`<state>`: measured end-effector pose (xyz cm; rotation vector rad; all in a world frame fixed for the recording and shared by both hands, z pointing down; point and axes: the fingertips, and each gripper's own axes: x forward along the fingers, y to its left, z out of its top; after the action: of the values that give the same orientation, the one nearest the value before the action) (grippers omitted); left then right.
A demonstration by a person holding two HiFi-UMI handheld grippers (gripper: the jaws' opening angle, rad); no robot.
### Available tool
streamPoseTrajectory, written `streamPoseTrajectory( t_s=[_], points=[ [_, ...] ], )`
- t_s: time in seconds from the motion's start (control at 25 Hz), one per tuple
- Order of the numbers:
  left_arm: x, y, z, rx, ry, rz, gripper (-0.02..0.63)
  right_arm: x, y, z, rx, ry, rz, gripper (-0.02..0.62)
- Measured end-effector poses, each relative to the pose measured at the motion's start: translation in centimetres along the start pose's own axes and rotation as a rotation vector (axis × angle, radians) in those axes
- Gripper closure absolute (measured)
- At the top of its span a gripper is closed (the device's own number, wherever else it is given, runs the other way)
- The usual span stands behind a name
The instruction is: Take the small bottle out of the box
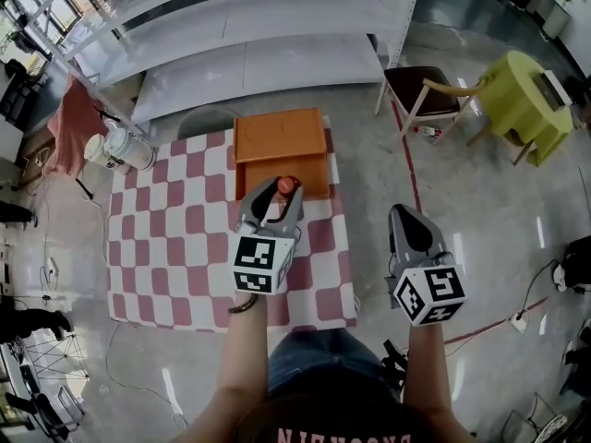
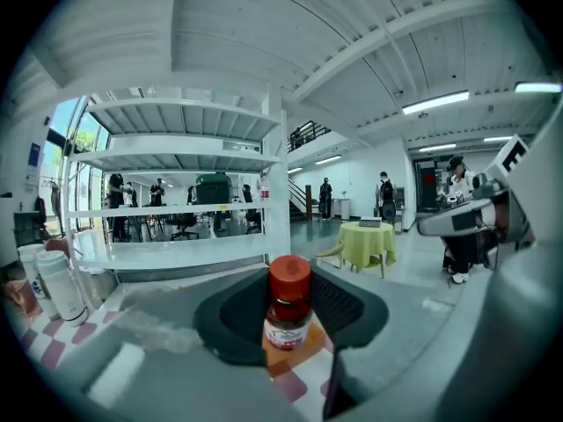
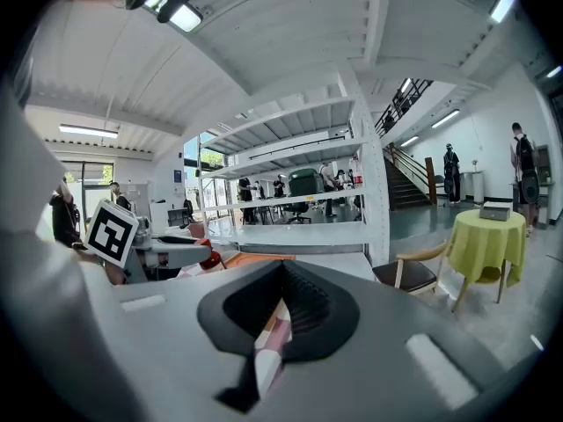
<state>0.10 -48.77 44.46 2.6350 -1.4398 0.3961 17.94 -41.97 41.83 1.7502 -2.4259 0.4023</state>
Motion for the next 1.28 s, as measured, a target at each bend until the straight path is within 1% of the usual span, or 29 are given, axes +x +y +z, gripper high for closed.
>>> streamPoseTrajectory(
  t_s=[0.12, 0.32, 0.56, 0.76, 0.92, 1.12, 1.28],
  points=[
    [-1.5, -0.1, 1.5, 0.0, -0.039, 0.02, 0.459, -0.3, 0.5, 0.5, -0.005, -0.023, 0.027, 0.594],
    [-3.5, -0.5, 2.5, 0.021, -0.065, 0.032, 0.459, -1.0, 1.7, 1.5, -0.011, -0.061, 0.056, 0.594],
    [-5.6, 0.0, 4.4, 0.028, -0.118, 0.031, 0.459, -1.3, 3.5, 3.2, -0.03, -0.117, 0.073, 0.594],
    [-7.4, 0.6, 6.1, 0.035, -0.156, 0.009, 0.459, -1.3, 5.5, 5.6, -0.057, -0.17, 0.076, 0.594],
    [-9.5, 2.3, 7.4, 0.064, -0.172, 0.024, 0.459, -1.1, 7.7, 7.6, -0.077, -0.205, 0.09, 0.594],
    [-12.3, 4.8, 8.8, 0.105, -0.196, 0.068, 0.459, -0.5, 10.8, 9.4, -0.111, -0.249, 0.123, 0.594],
    [-14.3, 6.8, 10.2, 0.1, -0.225, 0.105, 0.459, -0.7, 12.6, 10.8, -0.157, -0.3, 0.108, 0.594]
  ],
)
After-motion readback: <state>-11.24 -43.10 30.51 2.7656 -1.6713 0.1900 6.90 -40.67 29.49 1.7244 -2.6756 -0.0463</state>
